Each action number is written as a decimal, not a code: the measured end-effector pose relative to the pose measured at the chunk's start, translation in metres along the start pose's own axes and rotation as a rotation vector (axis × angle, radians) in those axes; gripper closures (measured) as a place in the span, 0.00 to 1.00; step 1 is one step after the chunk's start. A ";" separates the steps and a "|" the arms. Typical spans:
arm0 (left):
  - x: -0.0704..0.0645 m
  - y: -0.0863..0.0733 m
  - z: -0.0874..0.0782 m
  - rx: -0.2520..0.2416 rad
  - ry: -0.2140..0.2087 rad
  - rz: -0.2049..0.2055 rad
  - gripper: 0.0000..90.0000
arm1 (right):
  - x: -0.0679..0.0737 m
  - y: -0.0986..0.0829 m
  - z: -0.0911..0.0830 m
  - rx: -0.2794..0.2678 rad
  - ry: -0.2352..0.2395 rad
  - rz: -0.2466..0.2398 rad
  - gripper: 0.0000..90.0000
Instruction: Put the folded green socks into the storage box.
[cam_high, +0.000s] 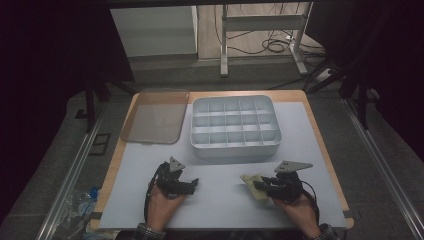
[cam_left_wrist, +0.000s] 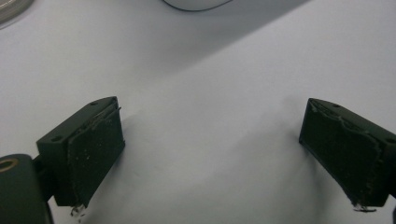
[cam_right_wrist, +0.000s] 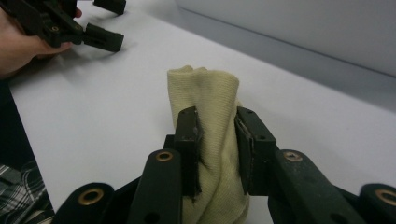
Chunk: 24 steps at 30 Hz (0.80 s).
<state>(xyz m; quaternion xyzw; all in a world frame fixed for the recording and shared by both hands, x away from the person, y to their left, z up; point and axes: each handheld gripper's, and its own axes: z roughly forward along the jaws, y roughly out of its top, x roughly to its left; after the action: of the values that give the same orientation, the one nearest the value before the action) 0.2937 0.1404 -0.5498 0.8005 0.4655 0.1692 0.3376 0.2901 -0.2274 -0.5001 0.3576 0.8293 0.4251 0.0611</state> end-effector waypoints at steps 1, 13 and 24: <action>0.000 0.000 0.000 0.000 0.000 0.000 0.07 | -0.001 0.001 -0.001 -0.003 -0.002 0.000 0.80; 0.000 0.000 0.000 0.000 0.000 0.001 0.07 | -0.009 0.010 -0.008 -0.044 -0.026 -0.002 0.80; 0.000 0.000 0.000 0.000 -0.001 0.000 0.07 | -0.016 0.024 -0.017 -0.088 -0.061 -0.016 0.80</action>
<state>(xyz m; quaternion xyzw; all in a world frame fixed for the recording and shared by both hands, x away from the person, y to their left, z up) 0.2937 0.1404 -0.5499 0.8006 0.4653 0.1690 0.3376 0.3075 -0.2399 -0.4743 0.3605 0.8105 0.4495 0.1054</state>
